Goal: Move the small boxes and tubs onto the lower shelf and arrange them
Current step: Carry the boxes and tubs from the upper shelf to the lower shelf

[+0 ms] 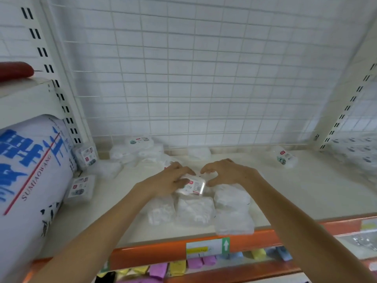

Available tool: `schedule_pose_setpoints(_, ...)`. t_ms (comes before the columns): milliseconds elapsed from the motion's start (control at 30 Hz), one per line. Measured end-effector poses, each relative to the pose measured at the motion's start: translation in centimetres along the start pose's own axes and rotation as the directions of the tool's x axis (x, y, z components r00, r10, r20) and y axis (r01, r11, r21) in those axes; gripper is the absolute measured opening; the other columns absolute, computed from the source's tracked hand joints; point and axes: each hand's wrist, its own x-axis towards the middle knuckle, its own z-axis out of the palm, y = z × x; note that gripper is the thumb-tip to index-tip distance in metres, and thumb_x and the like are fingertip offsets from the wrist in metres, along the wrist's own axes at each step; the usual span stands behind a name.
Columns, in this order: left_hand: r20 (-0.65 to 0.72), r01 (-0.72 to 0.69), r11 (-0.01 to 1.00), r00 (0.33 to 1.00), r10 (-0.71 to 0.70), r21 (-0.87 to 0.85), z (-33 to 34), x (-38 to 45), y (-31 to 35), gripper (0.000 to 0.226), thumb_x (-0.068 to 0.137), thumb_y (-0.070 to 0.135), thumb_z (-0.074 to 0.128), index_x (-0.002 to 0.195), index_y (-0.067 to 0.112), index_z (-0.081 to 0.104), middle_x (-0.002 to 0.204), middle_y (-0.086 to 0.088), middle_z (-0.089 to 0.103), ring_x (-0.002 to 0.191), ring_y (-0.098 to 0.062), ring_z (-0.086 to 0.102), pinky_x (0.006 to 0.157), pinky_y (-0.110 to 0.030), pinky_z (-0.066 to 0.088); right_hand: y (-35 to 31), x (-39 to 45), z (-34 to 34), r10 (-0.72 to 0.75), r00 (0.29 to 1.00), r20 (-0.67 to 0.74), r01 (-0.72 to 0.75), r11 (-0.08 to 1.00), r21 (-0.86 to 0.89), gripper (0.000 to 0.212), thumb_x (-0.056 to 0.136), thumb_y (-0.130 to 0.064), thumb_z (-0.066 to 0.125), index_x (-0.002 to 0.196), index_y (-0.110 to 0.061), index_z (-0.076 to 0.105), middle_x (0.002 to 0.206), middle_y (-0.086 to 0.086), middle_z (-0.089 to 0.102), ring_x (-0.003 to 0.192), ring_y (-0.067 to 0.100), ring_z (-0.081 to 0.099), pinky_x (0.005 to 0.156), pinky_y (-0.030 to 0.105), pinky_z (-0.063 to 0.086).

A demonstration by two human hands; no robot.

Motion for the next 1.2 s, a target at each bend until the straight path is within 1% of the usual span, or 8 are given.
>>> schedule_pose_setpoints(100, -0.010, 0.033, 0.999, 0.999, -0.032, 0.021, -0.1, -0.3, -0.6, 0.039, 0.091, 0.028, 0.055, 0.130, 0.029, 0.048, 0.119, 0.003, 0.031, 0.103, -0.014, 0.045, 0.094, -0.024, 0.039, -0.2, 0.0, 0.1, 0.028, 0.998, 0.049, -0.027, 1.000, -0.011, 0.066, 0.072, -0.049, 0.069, 0.130, -0.041, 0.038, 0.128, -0.009, 0.049, 0.121, 0.020, 0.029, 0.102, 0.040, 0.033)
schedule_pose_setpoints(267, 0.175, 0.141, 0.987, 0.972, -0.154, 0.082, 0.1, -0.4, -0.3, 0.082, 0.078, 0.036, 0.069, 0.144, 0.024, 0.022, 0.134, 0.003, 0.010, 0.110, -0.016, 0.048, 0.098, -0.025, 0.041, -1.1, 0.9, 1.1, 0.036, 0.999, -0.005, -0.036, 0.997, -0.064, 0.070, 0.066, -0.049, 0.074, 0.122, -0.033, 0.034, 0.112, -0.002, 0.055, 0.106, 0.024, 0.037, 0.094, 0.040, 0.039)
schedule_pose_setpoints(467, 0.113, 0.154, 0.979, 0.979, -0.170, 0.134, 0.3, -0.2, 0.6, 0.082, 0.077, 0.013, 0.067, 0.143, 0.017, 0.018, 0.129, -0.003, 0.012, 0.101, -0.017, 0.042, 0.090, -0.022, 0.043, -2.0, 1.3, 1.6, -0.069, 0.974, -0.214, 0.025, 0.979, -0.201, 0.077, 0.075, -0.034, 0.069, 0.137, -0.015, 0.028, 0.125, 0.005, 0.050, 0.112, 0.024, 0.049, 0.092, 0.033, 0.037)
schedule_pose_setpoints(567, -0.038, 0.128, 0.990, 0.991, -0.126, 0.066, -0.5, -1.1, -0.2, 0.078, 0.073, 0.016, 0.073, 0.137, 0.014, 0.030, 0.121, 0.001, 0.021, 0.107, -0.018, 0.044, 0.093, -0.025, 0.044, -1.6, 0.4, 0.4, -0.055, 0.967, -0.250, 0.054, 0.998, -0.013, 0.072, 0.081, -0.033, 0.064, 0.141, -0.024, 0.025, 0.129, 0.009, 0.045, 0.118, 0.025, 0.043, 0.094, 0.034, 0.036)
schedule_pose_setpoints(700, -0.191, 0.118, 0.992, 0.976, -0.107, 0.046, -1.8, -2.5, -1.7, 0.081, 0.070, 0.033, 0.078, 0.136, 0.017, 0.034, 0.114, 0.005, 0.026, 0.104, -0.013, 0.045, 0.094, -0.023, 0.041, -1.4, -0.5, -1.1, -0.050, 0.952, -0.302, 0.155, 0.930, 0.334, 0.039, 0.090, -0.028, 0.053, 0.127, -0.025, 0.044, 0.120, 0.009, 0.052, 0.103, 0.025, 0.053, 0.077, 0.030, 0.041)
schedule_pose_setpoints(900, -0.396, 0.115, 0.993, 0.912, -0.106, 0.000, -3.3, -4.4, -3.1, 0.078, 0.068, 0.035, 0.080, 0.132, 0.016, 0.039, 0.114, 0.005, 0.032, 0.105, -0.007, 0.040, 0.092, -0.015, 0.032, -2.8, -1.0, -1.3, 0.085, 0.964, -0.254, 0.168, 0.548, 0.819, 0.015, 0.097, -0.029, 0.039, 0.108, -0.027, 0.050, 0.093, 0.011, 0.064, 0.066, 0.027, 0.067, 0.052, 0.030, 0.050)
schedule_pose_setpoints(1067, -0.419, 0.123, 0.992, 0.899, -0.124, -0.030, -3.4, -5.5, -3.9, 0.070, 0.067, 0.023, 0.081, 0.125, 0.017, 0.042, 0.111, 0.004, 0.031, 0.102, -0.007, 0.040, 0.083, -0.006, 0.034, -3.4, -1.1, -0.4, 0.043, 0.976, -0.214, 0.189, 0.323, 0.927, 0.016, 0.099, -0.025, 0.039, 0.105, -0.020, 0.054, 0.098, 0.012, 0.060, 0.072, 0.030, 0.065, 0.048, 0.029, 0.049)
schedule_pose_setpoints(1200, -0.411, 0.143, 0.988, 0.899, -0.153, -0.055, -2.5, -6.0, -4.3, 0.069, 0.067, 0.015, 0.080, 0.125, 0.015, 0.042, 0.109, 0.003, 0.030, 0.099, -0.005, 0.040, 0.079, 0.000, 0.034, -3.7, -0.7, 0.3, 0.053, 0.986, -0.155, 0.129, 0.333, 0.934, 0.018, 0.099, -0.021, 0.041, 0.096, -0.023, 0.059, 0.102, 0.008, 0.058, 0.078, 0.026, 0.058, 0.053, 0.031, 0.049)
